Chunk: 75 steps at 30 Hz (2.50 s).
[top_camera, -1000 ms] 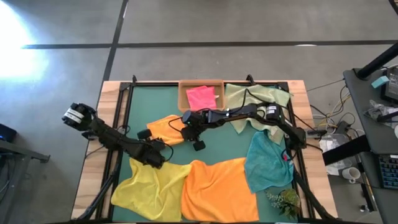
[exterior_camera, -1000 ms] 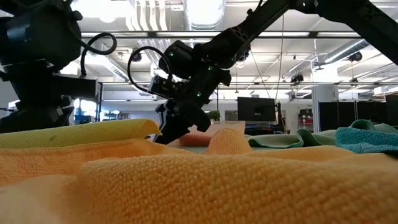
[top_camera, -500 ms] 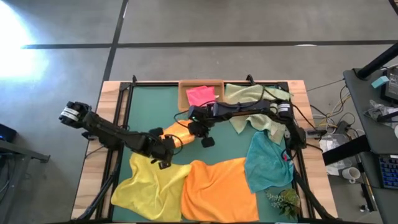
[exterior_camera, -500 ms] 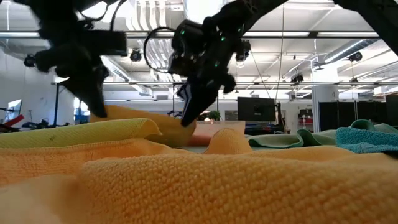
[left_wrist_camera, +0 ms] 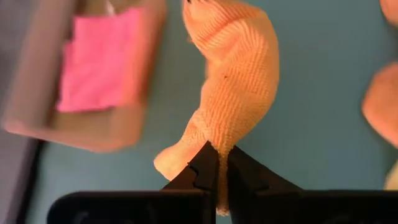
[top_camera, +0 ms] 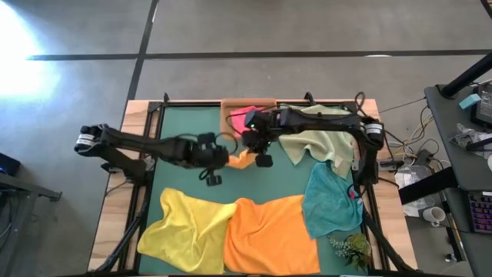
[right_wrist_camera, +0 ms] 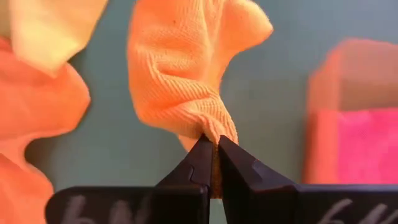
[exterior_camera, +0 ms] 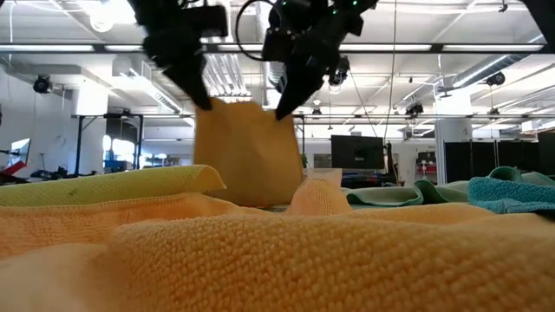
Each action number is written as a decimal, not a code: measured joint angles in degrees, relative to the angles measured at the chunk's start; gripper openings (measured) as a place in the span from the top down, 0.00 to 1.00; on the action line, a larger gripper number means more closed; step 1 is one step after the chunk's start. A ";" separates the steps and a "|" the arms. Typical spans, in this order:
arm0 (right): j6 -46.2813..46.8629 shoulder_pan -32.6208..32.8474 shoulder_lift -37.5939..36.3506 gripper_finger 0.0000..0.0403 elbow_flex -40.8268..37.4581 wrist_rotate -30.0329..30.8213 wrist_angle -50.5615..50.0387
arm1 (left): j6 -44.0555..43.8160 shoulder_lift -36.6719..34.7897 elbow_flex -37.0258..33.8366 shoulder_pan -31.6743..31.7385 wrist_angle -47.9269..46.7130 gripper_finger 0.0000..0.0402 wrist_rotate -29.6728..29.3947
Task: Fold microfiber towels
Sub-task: Put the orange towel into the orange bin
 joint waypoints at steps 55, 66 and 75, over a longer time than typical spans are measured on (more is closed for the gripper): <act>-8.03 -23.01 4.23 0.98 -0.55 12.77 14.02 | 29.34 19.16 10.76 31.65 24.21 1.00 -1.51; -3.37 -22.75 4.07 0.98 -0.55 9.01 7.27 | 27.76 18.84 10.70 31.29 19.53 0.97 5.02; 0.54 -22.62 4.09 0.88 -0.55 4.26 4.86 | 27.45 18.82 10.63 31.02 19.54 0.74 5.21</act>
